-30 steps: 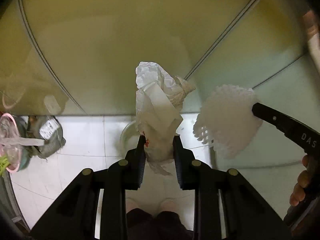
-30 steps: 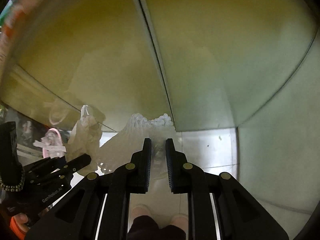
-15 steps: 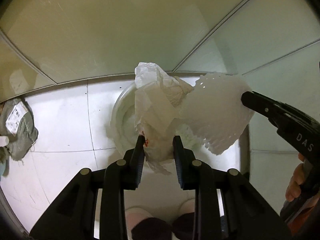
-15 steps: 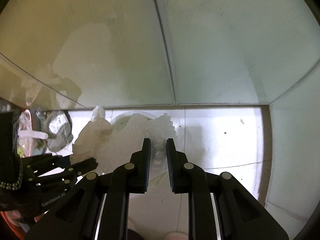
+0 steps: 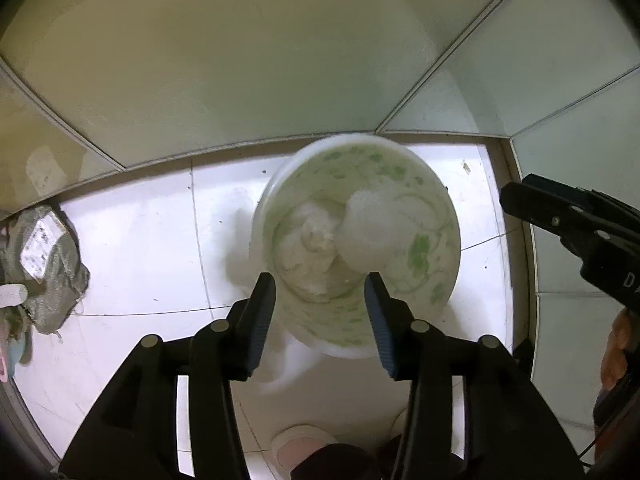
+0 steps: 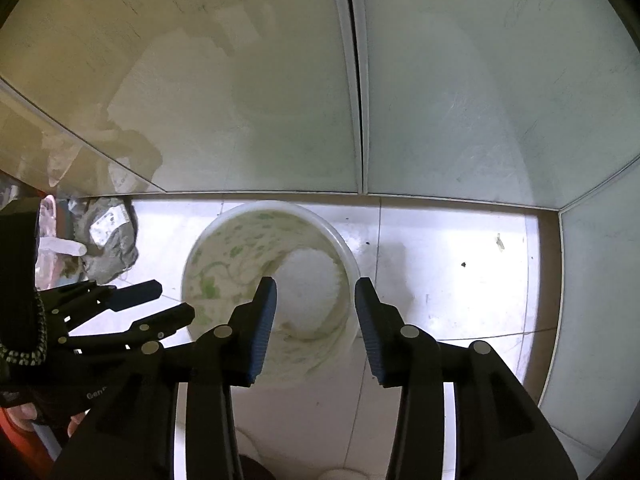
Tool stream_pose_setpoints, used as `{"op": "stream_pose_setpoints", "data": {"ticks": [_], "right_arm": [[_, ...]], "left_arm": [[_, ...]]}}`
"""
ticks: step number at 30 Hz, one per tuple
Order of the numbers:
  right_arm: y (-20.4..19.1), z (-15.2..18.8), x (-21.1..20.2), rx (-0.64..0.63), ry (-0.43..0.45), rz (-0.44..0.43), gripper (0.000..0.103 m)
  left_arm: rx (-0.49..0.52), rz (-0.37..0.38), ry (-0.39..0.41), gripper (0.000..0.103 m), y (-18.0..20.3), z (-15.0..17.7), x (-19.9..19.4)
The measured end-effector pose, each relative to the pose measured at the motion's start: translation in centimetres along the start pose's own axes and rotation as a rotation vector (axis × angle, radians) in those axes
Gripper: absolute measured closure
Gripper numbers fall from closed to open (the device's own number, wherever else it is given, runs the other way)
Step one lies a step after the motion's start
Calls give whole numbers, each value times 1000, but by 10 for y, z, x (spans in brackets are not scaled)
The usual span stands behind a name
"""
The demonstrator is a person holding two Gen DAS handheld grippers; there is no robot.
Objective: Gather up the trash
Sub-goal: 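Open both tools to drop the net and tissue into the bucket, then raise both tools back up to the counter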
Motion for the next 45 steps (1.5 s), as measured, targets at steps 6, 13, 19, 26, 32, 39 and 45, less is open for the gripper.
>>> {"op": "stream_pose_setpoints", "data": {"ticks": [6, 13, 19, 26, 32, 39, 45], "right_arm": [[-1, -9, -54, 3, 5, -8, 66], [-22, -33, -178, -2, 48, -27, 66], [-54, -63, -317, -17, 129, -50, 66], [-91, -98, -490, -23, 288, -92, 66], [-117, -117, -600, -19, 468, -110, 66], [-149, -121, -674, -20, 688, -80, 48], [-159, -141, -709, -35, 833, -33, 28]], "left_arm": [[-25, -17, 38, 57, 2, -4, -57], [-32, -30, 106, 57, 27, -27, -191], [-26, -51, 199, 57, 55, -56, -338], [-10, -81, 369, 57, 85, -95, -521], [28, -101, 544, 49, 104, -119, -656], [97, -175, 766, 32, 108, -133, -780], [110, -213, 887, 7, 112, -149, -828]]}}
Point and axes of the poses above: each gripper's, at about its wrist camera, not at the fingertips, and x roughly the way its jaws point, y to its right, z to its underside, the point moved 8 cm from there along x, roughly the way its jaws point, and after that the axes turned 10 degrees about x, right-handed, at the moved point
